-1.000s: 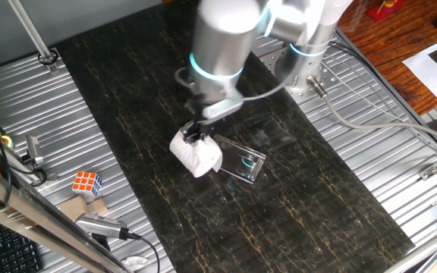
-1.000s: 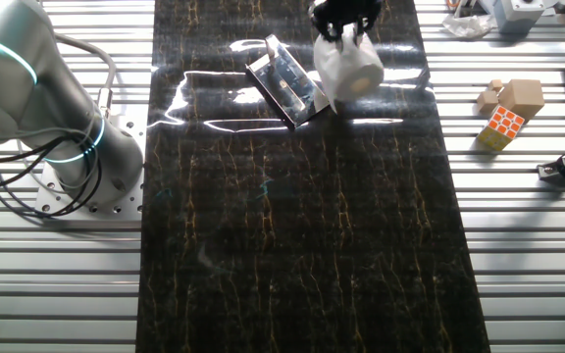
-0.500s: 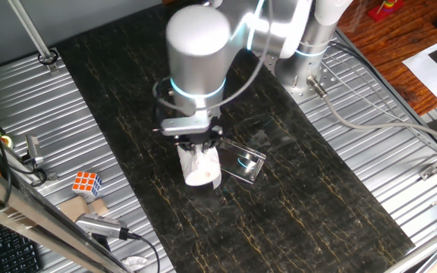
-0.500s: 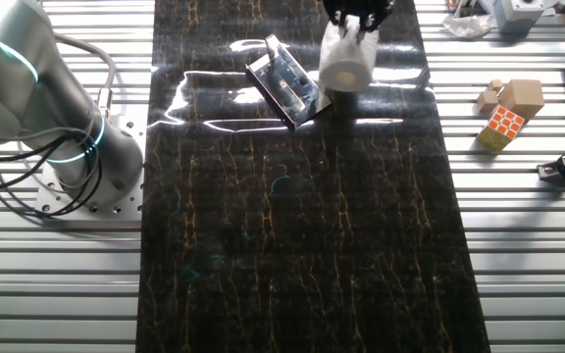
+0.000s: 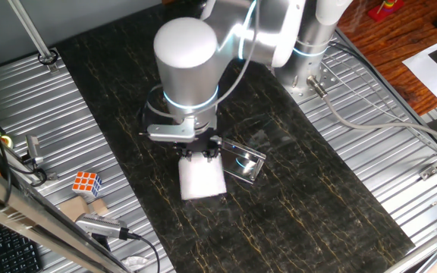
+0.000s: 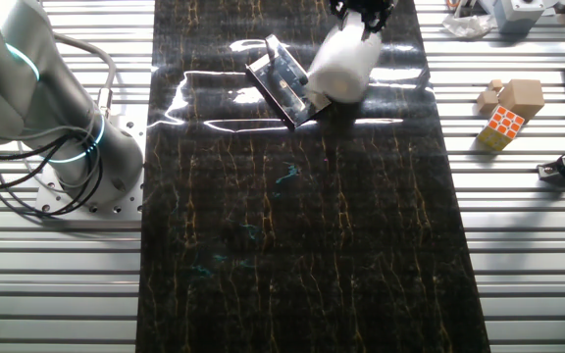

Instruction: Take the roll of paper down from the shelf

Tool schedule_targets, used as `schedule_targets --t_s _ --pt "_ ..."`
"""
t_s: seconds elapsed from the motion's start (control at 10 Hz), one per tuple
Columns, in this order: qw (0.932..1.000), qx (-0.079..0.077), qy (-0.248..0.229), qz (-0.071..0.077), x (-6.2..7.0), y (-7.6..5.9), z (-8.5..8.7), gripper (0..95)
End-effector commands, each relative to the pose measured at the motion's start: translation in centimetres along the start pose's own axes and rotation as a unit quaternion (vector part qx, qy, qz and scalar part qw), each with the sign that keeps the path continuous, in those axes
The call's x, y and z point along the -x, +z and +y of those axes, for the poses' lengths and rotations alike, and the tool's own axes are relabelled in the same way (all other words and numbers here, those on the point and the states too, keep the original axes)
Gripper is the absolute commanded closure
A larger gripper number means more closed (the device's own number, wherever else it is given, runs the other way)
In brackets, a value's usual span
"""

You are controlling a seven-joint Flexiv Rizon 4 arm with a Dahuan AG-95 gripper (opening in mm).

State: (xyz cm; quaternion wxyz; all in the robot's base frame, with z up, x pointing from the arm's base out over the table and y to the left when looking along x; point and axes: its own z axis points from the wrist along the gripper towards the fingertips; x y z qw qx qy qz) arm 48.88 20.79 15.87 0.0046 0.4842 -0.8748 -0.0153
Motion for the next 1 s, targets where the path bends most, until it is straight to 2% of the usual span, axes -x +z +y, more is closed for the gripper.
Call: schedule_targets --t_s 0.1,0.2,0.3,0.4,0.5,0.6,0.8,1.0 --pt "0.9990 0.002 0.043 0.012 0.4 -0.8 0.1 38.0" --pt "0.9946 0.014 0.099 0.028 1.3 -3.0 0.8 95.0" --pt "0.9925 0.022 0.114 0.038 1.9 -4.8 1.7 95.0" --pt "0.9904 0.017 0.128 0.049 2.5 -7.1 3.5 95.0" --pt "0.9889 0.010 0.138 0.054 2.8 -8.6 5.4 95.0" --pt "0.9866 0.005 0.153 0.056 2.7 -9.3 7.7 95.0" --pt "0.9838 -0.007 0.171 0.054 1.9 -9.1 12.3 95.0" --pt "0.9817 -0.010 0.184 0.047 0.8 -7.8 16.2 95.0"
